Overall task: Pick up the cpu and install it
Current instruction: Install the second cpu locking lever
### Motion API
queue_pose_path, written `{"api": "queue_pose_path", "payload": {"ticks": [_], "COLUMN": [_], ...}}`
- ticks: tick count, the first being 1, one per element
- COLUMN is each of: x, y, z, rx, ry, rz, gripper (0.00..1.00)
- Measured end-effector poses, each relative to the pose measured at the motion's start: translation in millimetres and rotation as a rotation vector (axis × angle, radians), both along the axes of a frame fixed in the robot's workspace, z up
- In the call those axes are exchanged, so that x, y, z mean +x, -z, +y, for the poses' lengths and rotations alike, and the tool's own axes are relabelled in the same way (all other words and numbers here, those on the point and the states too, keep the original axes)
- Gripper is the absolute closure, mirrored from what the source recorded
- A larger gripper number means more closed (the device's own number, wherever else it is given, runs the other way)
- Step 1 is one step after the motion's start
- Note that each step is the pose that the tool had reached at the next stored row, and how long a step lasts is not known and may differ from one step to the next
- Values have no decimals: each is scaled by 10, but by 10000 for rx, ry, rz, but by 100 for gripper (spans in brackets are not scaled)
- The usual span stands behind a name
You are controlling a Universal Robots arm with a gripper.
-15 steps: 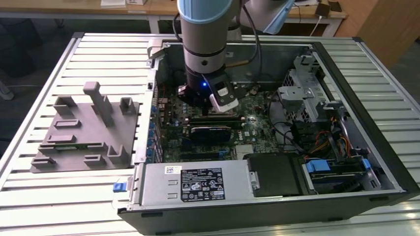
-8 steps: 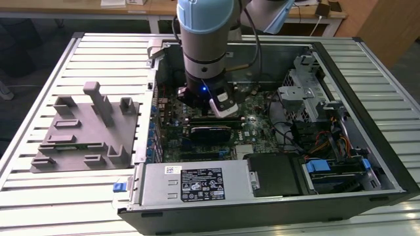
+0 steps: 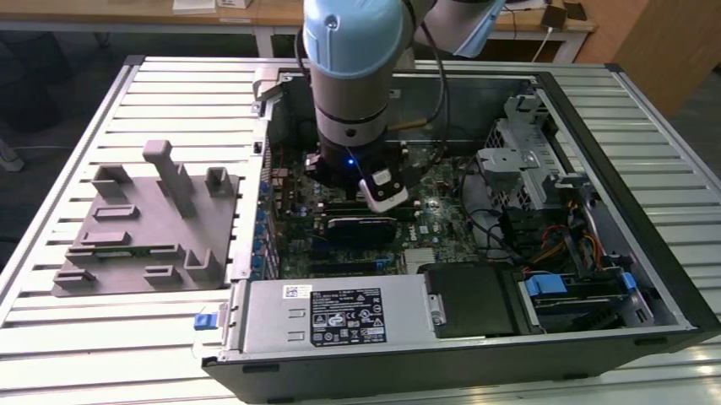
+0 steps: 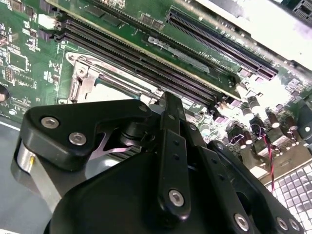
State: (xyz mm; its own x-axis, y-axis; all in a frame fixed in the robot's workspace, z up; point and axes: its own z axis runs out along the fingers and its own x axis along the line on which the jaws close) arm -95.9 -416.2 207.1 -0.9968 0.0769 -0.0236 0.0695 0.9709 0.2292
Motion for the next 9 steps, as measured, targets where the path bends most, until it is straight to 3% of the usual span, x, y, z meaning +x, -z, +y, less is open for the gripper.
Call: {"api": "queue_pose_path", "payload": {"ticks": [6,9], "x": [-25,-41], "y": [36,59], "z": [-48,-74], "rx": [517,618], "ry": [-15,-17], "rz": [1,0], "gripper": [89,89]}}
